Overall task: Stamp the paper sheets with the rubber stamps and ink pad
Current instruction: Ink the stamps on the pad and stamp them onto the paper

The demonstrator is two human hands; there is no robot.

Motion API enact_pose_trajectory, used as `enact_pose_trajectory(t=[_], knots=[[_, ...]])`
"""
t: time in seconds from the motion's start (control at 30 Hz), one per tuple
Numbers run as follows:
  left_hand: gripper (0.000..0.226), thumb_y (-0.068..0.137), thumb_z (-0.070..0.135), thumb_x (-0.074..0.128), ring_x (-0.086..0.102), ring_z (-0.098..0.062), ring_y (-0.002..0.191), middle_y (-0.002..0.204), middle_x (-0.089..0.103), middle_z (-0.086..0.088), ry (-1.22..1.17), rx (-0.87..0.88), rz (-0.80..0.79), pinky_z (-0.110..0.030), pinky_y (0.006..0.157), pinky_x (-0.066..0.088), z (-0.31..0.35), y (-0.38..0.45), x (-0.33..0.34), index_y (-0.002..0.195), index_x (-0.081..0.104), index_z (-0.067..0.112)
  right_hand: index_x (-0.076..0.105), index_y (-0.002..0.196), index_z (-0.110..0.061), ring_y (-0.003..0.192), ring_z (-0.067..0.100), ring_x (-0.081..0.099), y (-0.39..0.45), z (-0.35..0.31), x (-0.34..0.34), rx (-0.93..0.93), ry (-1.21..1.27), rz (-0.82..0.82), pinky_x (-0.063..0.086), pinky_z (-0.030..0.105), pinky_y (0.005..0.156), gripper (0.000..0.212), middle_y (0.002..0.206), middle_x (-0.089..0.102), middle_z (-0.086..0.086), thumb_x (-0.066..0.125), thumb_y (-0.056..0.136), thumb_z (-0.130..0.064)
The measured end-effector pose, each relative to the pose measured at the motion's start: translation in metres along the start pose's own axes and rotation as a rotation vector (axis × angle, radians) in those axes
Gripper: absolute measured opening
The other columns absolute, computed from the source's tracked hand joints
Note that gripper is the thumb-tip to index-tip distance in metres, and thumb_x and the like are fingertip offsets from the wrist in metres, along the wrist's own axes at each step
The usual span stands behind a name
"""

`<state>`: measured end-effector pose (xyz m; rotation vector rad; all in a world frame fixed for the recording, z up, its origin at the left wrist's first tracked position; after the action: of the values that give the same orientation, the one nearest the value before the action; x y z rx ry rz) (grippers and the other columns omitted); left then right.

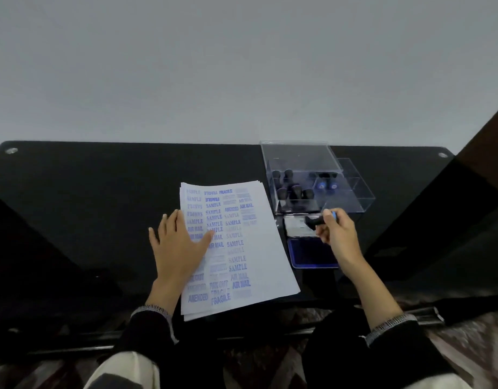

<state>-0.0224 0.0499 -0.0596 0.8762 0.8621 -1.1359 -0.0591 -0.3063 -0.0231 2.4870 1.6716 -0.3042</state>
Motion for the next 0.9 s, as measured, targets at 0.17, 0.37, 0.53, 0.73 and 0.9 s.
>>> enact_pose_trajectory(t=[0.17,0.37,0.53,0.73,0.9], knots=[[0.054,0.098,0.042,0.049,0.016,-0.025,0.148,0.156,0.031,-0.006,0.024,0.153,0.047,-0.051,0.118,0.000,0.050,-0.023,-0.007,0.143,0.044,0.013,0.042,0.076,-0.013,0.059,0.016,0.047,-0.010,0.013,-0.036,-0.004,-0.177,0.051,0.039,0.032,0.062,0.029,0.059,0.051,-0.002,0.043,0.101,-0.029],[0.050,0.096,0.047,0.052,0.033,-0.009,0.138,0.149,0.042,0.010,-0.369,0.485,-0.264,-0.027,0.118,0.017,0.153,-0.081,0.026,0.140,0.050,0.023,0.045,0.084,-0.007,0.059,0.015,0.047,-0.019,0.017,-0.041,0.021,-0.268,0.035,0.037,0.027,0.059,0.028,0.065,0.054,0.004,0.040,0.102,-0.027],[0.083,0.086,0.066,0.053,0.013,-0.008,0.147,0.158,0.023,0.011,-0.281,0.524,-0.274,-0.024,0.118,-0.002,0.167,-0.094,0.050,0.152,0.025,0.025,0.044,0.084,-0.010,0.058,0.015,0.045,-0.019,0.024,-0.035,0.075,-0.257,-0.005,0.035,0.029,0.057,0.028,0.065,0.054,0.003,0.038,0.102,-0.031],[0.080,0.089,0.067,0.047,0.009,-0.007,0.148,0.158,0.025,0.011,-0.196,0.546,-0.241,-0.023,0.119,-0.005,0.164,-0.097,0.061,0.153,0.025,0.025,0.041,0.094,-0.002,0.061,0.017,0.041,-0.026,0.014,-0.028,-0.005,-0.336,-0.068,0.031,0.019,0.048,0.027,0.071,0.049,0.008,0.035,0.103,-0.027],[0.076,0.092,0.065,0.042,0.008,-0.006,0.148,0.159,0.025,0.010,-0.186,0.548,-0.243,-0.024,0.120,-0.005,0.164,-0.098,0.063,0.153,0.024,0.024,0.033,0.089,-0.012,0.053,0.016,0.042,-0.032,0.006,-0.005,-0.139,-0.549,-0.160,0.032,0.023,0.045,0.017,0.066,0.048,0.004,0.036,0.102,-0.022]])
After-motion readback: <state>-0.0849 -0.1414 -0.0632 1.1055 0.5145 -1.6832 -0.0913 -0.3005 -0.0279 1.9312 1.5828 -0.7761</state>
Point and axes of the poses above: each hand's wrist, its own y-axis towards the middle knuckle, its own x-axis out of the palm, z = x × y, the point moved 9 cm from there along y, towards the middle knuckle
